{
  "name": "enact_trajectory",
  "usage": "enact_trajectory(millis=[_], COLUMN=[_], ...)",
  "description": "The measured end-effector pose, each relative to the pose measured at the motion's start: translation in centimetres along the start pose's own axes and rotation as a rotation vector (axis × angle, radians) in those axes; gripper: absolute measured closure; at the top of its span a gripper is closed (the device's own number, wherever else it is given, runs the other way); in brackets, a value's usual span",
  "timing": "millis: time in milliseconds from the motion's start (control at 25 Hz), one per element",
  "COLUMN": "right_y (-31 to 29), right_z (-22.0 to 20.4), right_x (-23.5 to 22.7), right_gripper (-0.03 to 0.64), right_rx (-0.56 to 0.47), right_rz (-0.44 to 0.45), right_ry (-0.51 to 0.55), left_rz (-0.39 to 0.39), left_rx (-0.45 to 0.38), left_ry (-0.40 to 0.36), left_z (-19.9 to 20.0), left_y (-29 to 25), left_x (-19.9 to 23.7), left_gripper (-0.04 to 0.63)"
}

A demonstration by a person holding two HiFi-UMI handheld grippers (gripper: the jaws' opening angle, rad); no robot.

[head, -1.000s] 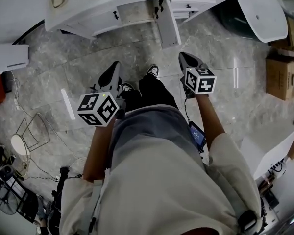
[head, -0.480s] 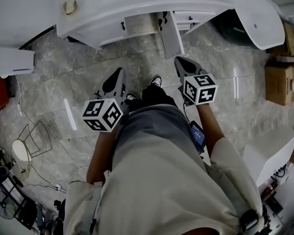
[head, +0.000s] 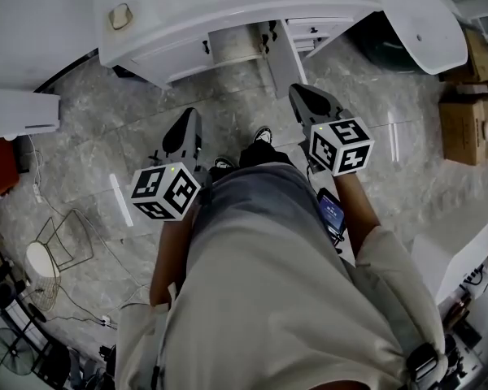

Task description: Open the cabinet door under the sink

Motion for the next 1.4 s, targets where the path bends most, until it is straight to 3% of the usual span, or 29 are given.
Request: enact_trajectory(millis=[160, 560, 920, 1400], right_y=[0.8, 3.1, 4.3, 4.5], right_z=[1.4, 4.1, 4.8, 4.9], right_x=[1.2, 3.5, 4.5, 5.5], right_gripper=[0.604, 0.606, 0.606, 0.606], right_rx=[-0.037, -0.099, -0.105, -0.075], right_rz=[0.005, 0.023, 0.015, 0.012], right_ry=[0.011, 0.032, 0.04, 0.064], left_rz=[0.031, 0.022, 0.042, 0.064], left_rx=[-0.007, -0.047, -0.086, -0.042], left_ry=[-0.048, -0.07, -0.036, -0.024], left_z=[0.6, 2.4, 3.2, 2.1], left_y=[0.9, 3.2, 4.8, 5.3], left_x=[0.4, -0.2, -0.2, 0.3], left_gripper=[0.595, 0.595, 0.597, 0.597])
Point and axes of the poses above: the fingertips, and each gripper's own axes: y backward along the fingers, x to its left, z out of its top, the point moved 6 cm from there along y, backward along the fingers, and after that the axes turned 14 degrees about y, right-handed, at the moved point
